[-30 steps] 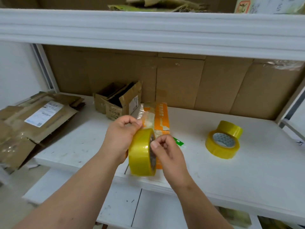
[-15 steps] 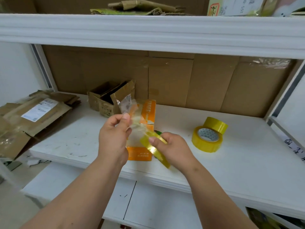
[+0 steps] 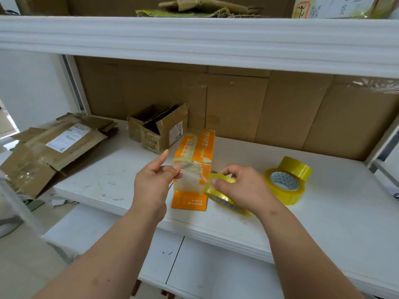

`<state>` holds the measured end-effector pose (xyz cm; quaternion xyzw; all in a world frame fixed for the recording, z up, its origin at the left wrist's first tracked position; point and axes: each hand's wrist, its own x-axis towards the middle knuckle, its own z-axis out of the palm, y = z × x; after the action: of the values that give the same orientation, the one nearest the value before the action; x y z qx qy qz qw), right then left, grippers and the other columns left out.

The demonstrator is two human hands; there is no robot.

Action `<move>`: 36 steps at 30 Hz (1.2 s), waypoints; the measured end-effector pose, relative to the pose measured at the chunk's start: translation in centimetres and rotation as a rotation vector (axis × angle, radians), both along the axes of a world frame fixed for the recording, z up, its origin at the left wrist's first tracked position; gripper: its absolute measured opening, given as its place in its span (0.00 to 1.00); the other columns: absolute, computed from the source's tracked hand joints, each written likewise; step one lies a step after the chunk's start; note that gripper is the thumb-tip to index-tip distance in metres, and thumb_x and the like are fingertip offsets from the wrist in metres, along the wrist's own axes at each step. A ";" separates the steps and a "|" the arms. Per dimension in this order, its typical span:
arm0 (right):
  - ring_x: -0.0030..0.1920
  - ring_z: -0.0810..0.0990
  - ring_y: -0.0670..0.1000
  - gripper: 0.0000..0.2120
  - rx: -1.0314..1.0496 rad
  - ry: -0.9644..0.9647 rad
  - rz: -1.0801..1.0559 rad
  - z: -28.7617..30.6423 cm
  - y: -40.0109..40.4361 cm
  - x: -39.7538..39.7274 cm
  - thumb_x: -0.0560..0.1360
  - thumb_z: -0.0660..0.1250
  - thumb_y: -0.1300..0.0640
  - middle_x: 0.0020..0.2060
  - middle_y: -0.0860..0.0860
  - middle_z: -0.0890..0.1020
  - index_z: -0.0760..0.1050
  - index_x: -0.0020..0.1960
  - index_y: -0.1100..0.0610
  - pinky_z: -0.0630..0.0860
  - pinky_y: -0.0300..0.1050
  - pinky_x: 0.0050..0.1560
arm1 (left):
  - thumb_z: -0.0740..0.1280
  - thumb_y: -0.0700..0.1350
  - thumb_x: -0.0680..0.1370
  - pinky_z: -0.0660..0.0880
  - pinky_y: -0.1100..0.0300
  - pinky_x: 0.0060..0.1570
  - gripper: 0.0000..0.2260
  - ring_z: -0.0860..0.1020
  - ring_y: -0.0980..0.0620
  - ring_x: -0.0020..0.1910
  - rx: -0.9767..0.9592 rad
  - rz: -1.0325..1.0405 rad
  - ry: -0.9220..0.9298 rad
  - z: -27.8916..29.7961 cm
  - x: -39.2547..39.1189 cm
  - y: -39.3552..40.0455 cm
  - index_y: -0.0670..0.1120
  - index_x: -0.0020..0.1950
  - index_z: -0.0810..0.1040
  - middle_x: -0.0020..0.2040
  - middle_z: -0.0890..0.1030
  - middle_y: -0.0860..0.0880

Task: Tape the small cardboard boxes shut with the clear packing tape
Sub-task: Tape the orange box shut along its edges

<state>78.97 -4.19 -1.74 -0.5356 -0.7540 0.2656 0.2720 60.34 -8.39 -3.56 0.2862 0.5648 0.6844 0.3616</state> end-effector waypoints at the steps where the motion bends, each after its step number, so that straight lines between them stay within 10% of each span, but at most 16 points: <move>1: 0.37 0.75 0.42 0.09 -0.001 -0.001 0.005 0.0 0.1 0.0 0.73 0.71 0.41 0.35 0.41 0.76 0.77 0.43 0.45 0.67 0.41 0.34 | 0.70 0.35 0.77 0.79 0.56 0.55 0.17 0.84 0.50 0.42 -0.003 0.007 -0.005 0.0 0.0 0.0 0.46 0.65 0.79 0.41 0.84 0.49; 10: 0.38 0.78 0.43 0.12 0.028 -0.168 0.045 0.8 0.8 0.2 0.72 0.70 0.38 0.40 0.41 0.79 0.78 0.49 0.45 0.77 0.44 0.42 | 0.70 0.42 0.78 0.83 0.55 0.42 0.05 0.81 0.47 0.34 -0.028 0.002 -0.066 0.6 -0.6 0.9 0.41 0.47 0.79 0.32 0.81 0.44; 20: 0.40 0.77 0.41 0.11 0.012 -0.109 0.080 0.7 2.7 -0.1 0.72 0.70 0.39 0.38 0.41 0.79 0.79 0.48 0.44 0.70 0.41 0.37 | 0.63 0.46 0.82 0.82 0.52 0.42 0.06 0.82 0.50 0.32 -0.066 0.103 0.354 0.5 -1.2 2.5 0.52 0.46 0.74 0.36 0.83 0.48; 27: 0.44 0.82 0.45 0.14 -0.219 0.135 0.155 1.9 4.2 1.1 0.63 0.65 0.50 0.41 0.45 0.85 0.83 0.46 0.48 0.78 0.41 0.44 | 0.65 0.36 0.80 0.81 0.57 0.34 0.05 0.79 0.51 0.32 -0.020 -0.067 -0.308 2.0 -2.0 3.9 0.44 0.52 0.77 0.34 0.79 0.45; 36: 0.49 0.84 0.50 0.09 -0.202 0.088 0.183 2.4 6.5 2.6 0.73 0.73 0.59 0.45 0.48 0.86 0.83 0.51 0.51 0.78 0.48 0.53 | 0.73 0.51 0.74 0.83 0.52 0.42 0.15 0.80 0.49 0.37 -0.156 -0.261 -0.071 3.0 -3.1 5.4 0.40 0.50 0.80 0.38 0.81 0.45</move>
<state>81.58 2.30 0.64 -0.4771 -0.7567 0.3869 0.2241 57.24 -3.01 -0.52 0.3039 0.5612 0.5954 0.4880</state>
